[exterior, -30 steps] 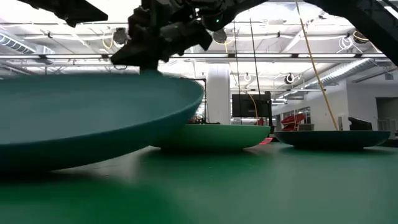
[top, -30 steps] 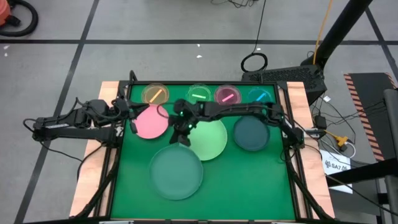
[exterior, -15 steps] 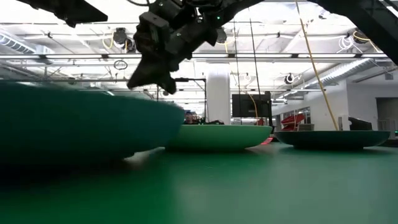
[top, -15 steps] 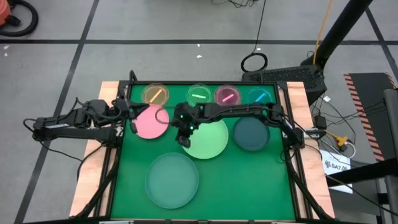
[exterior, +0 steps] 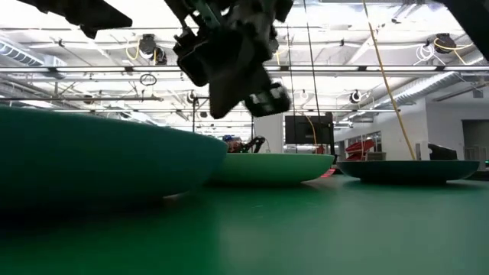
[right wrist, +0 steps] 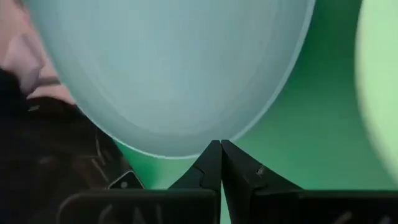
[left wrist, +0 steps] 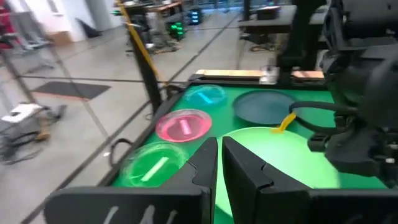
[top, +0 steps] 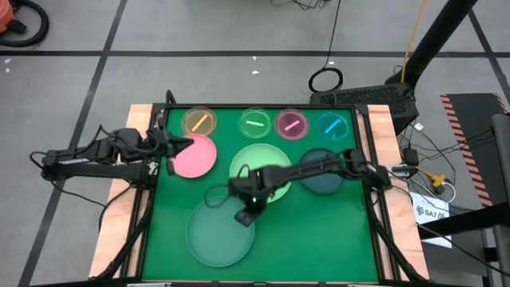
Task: Stack plastic plates
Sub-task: Stack the dark green plate on top of the green plate
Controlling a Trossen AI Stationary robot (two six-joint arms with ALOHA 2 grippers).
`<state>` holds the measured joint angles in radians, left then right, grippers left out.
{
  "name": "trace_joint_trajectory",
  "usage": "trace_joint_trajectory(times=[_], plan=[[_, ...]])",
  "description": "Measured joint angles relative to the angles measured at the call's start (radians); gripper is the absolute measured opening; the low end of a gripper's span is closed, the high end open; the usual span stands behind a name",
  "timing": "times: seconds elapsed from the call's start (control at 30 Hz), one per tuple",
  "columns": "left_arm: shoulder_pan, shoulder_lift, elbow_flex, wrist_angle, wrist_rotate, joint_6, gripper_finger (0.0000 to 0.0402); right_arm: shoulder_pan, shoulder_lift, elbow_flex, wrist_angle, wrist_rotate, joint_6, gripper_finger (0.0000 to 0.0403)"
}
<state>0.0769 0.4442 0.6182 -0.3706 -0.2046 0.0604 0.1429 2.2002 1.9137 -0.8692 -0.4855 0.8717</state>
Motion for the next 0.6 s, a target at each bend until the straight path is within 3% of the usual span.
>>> trace_joint_trajectory(times=[0.17,0.47,0.6], plan=[[-0.001,0.0,0.0,0.0,0.014,-0.037,0.0033,0.081,0.0,0.0,-0.038,0.05,0.2,0.0022],[-0.022,0.0,0.0,-0.009,0.031,-0.097,0.0033,0.16,0.0,0.0,-0.051,0.208,0.501,0.0146],[-0.07,0.0,0.0,-0.017,0.032,-0.116,0.0033,0.173,0.0,0.0,0.014,0.262,0.623,0.018]])
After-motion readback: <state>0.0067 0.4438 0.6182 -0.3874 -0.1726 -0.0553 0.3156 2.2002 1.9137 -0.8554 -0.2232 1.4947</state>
